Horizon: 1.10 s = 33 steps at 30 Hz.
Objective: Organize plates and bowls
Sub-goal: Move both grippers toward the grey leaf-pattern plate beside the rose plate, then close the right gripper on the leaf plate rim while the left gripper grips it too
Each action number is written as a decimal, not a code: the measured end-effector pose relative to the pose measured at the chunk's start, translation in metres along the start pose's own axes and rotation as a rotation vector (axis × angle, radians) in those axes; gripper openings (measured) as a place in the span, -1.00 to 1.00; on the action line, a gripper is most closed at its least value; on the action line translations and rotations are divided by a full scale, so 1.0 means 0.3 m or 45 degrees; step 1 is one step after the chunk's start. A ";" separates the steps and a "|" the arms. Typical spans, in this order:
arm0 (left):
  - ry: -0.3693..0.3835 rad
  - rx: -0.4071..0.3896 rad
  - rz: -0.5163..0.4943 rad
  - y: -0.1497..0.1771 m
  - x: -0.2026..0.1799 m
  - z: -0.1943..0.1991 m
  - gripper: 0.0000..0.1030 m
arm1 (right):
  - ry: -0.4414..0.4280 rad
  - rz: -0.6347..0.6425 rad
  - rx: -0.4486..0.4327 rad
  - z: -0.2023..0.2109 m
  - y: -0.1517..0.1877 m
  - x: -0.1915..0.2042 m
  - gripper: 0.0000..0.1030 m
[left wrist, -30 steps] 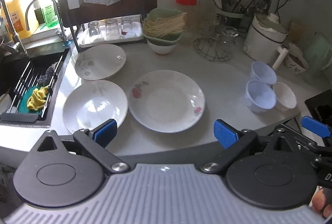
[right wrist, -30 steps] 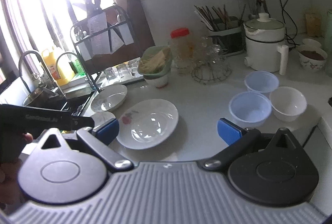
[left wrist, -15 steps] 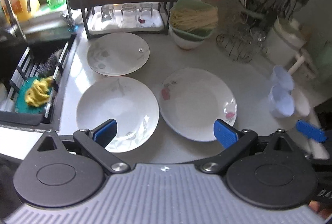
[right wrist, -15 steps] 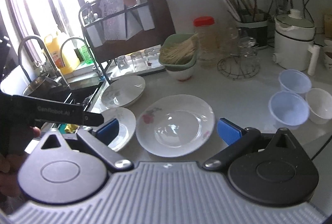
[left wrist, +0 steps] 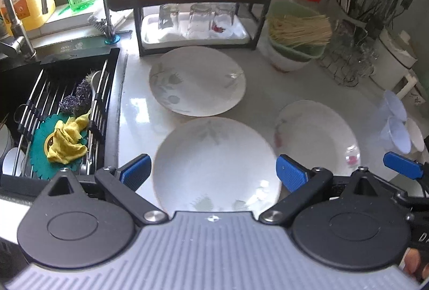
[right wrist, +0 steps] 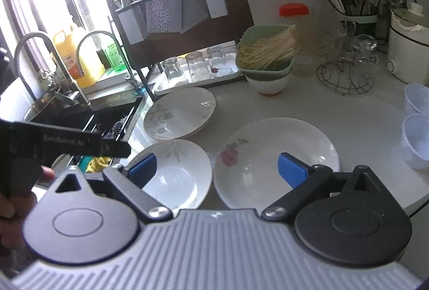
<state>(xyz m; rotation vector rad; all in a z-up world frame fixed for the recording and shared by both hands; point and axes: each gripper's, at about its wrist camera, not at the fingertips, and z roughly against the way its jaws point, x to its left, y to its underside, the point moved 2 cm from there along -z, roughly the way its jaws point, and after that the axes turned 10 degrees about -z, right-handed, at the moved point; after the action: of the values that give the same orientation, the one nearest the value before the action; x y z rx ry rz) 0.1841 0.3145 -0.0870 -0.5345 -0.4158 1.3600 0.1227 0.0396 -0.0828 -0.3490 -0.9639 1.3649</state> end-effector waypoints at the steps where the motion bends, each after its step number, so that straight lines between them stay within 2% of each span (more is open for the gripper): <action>1: 0.004 0.006 0.001 0.004 0.023 -0.011 0.96 | 0.003 -0.006 0.015 -0.021 0.002 0.014 0.91; 8: 0.025 0.029 0.009 0.038 0.160 -0.095 0.96 | -0.003 -0.052 0.092 -0.131 0.002 0.083 0.92; 15: 0.106 0.052 0.121 0.080 0.275 -0.204 0.96 | -0.037 -0.084 0.166 -0.228 0.035 0.140 0.90; 18: 0.139 0.039 0.145 0.087 0.304 -0.234 0.94 | -0.034 -0.103 0.215 -0.268 0.049 0.148 0.71; 24: 0.204 0.016 0.135 0.092 0.321 -0.288 0.89 | 0.065 -0.154 0.293 -0.319 0.083 0.115 0.42; 30: 0.246 0.046 0.100 0.087 0.312 -0.352 0.60 | 0.090 -0.186 0.373 -0.356 0.105 0.095 0.01; 33: 0.263 0.051 0.095 0.084 0.312 -0.374 0.47 | 0.109 -0.194 0.386 -0.372 0.106 0.091 -0.05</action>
<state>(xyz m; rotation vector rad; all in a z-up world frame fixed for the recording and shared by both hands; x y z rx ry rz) 0.2438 0.3965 -0.1952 -0.6557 -0.2018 1.3657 0.1825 0.1066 -0.1614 -0.1013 -0.6857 1.3219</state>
